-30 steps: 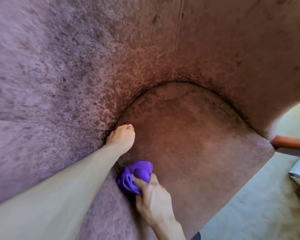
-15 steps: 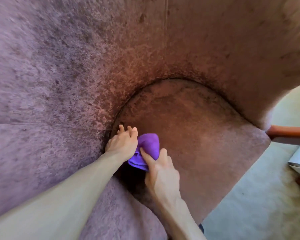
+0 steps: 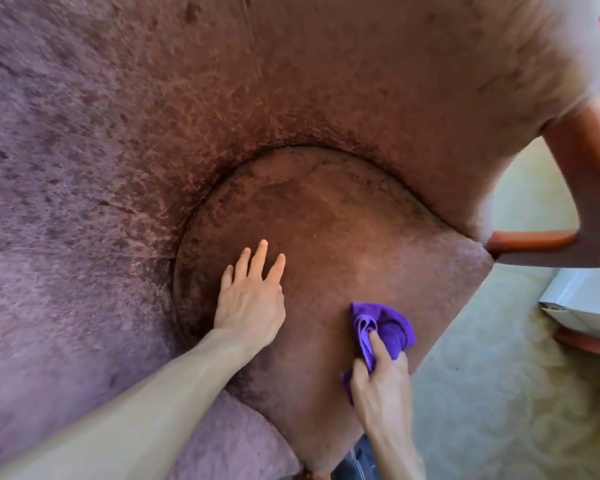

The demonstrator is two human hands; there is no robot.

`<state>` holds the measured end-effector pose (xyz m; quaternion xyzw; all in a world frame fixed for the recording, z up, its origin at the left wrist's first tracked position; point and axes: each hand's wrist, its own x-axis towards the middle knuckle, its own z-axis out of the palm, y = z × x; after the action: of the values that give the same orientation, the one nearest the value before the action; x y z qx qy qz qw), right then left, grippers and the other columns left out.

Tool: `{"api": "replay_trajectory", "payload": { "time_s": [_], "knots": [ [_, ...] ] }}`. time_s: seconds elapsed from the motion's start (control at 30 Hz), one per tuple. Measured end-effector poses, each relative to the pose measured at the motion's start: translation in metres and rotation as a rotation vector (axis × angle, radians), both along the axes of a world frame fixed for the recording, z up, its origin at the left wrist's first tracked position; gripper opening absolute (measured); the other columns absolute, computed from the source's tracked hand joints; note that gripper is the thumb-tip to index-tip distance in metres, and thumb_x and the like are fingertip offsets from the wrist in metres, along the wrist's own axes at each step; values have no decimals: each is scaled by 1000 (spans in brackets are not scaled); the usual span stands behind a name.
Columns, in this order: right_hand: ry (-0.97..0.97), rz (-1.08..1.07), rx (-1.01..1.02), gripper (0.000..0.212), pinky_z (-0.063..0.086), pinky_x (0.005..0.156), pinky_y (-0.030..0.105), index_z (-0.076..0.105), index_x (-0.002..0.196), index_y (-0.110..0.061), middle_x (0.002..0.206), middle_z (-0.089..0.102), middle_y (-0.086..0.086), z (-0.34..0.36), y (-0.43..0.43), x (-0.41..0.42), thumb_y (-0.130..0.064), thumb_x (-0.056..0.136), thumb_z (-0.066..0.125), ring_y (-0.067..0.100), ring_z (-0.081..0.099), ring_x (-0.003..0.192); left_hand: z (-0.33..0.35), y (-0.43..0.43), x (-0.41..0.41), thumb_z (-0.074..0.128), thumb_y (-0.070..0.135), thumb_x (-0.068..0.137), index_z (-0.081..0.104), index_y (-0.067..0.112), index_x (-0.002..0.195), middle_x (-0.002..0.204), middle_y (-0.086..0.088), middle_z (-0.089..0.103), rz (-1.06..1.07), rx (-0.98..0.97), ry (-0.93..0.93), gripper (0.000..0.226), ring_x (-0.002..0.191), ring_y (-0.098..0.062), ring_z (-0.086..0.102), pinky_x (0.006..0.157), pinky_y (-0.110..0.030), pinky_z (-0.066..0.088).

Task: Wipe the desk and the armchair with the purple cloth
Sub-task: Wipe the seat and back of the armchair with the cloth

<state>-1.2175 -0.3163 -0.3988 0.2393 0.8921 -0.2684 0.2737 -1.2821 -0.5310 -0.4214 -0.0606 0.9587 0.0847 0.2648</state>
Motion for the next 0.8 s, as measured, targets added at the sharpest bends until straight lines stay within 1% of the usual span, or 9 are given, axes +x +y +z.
{"api": "replay_trajectory", "payload": {
  "time_s": [0.07,0.13,0.2,0.33,0.47,0.57,0.67,0.73,0.8],
  "knots": [
    [83,-168,11,58,52,86,41,56,141,-35,111,51,12,-4,12,-10,-13,87,58,35,64,97,4,5,-1,45,32,98,28,32,155,168,-4,11,-12,17,43,60,152,-29,16,118,-50,27],
    [115,-282,20,41,53,84,44,62,126,-23,109,54,18,-6,15,-24,-12,87,56,39,63,94,5,10,-2,49,29,95,31,34,154,168,-3,14,-80,43,95,62,152,-30,18,118,-50,29],
    [37,-197,21,22,48,81,41,62,109,-10,104,54,22,-6,10,-30,-12,88,56,42,59,95,4,18,-2,49,27,93,32,37,153,168,-1,15,-184,84,120,63,152,-29,18,118,-49,28],
    [84,-130,-47,19,44,70,37,60,93,-22,89,60,8,2,26,-35,-26,79,47,29,59,85,6,46,1,49,26,91,39,37,150,167,-1,16,-324,167,133,62,152,-31,19,119,-50,28],
    [68,-119,12,17,48,83,42,61,102,-11,103,54,16,0,30,-31,-18,87,55,39,57,93,1,65,13,43,32,96,31,37,153,169,0,3,-346,130,-24,58,154,-30,4,122,-50,19],
    [-7,-42,-113,32,56,82,47,63,115,-27,106,50,9,3,27,-33,-25,85,52,36,66,90,8,73,1,47,30,92,48,37,142,164,0,25,-258,159,45,50,151,-28,19,118,-48,27],
    [134,-166,-59,21,48,80,39,63,105,-18,99,48,8,-2,27,-39,-21,86,55,38,61,90,8,80,-13,49,30,91,41,38,147,166,0,20,-259,151,91,58,152,-29,17,119,-51,25],
    [60,-65,-20,18,44,79,37,60,106,-14,100,47,9,-5,19,-43,-19,89,58,40,57,93,3,84,-18,45,31,94,36,39,150,168,3,11,-255,141,36,57,154,-28,9,122,-53,18],
    [-8,70,-86,16,48,82,40,60,104,-19,102,51,8,0,11,-46,-22,88,57,38,59,93,4,82,-22,43,29,94,47,37,142,166,4,20,-221,162,39,49,152,-26,15,121,-48,21]
  ]
}}
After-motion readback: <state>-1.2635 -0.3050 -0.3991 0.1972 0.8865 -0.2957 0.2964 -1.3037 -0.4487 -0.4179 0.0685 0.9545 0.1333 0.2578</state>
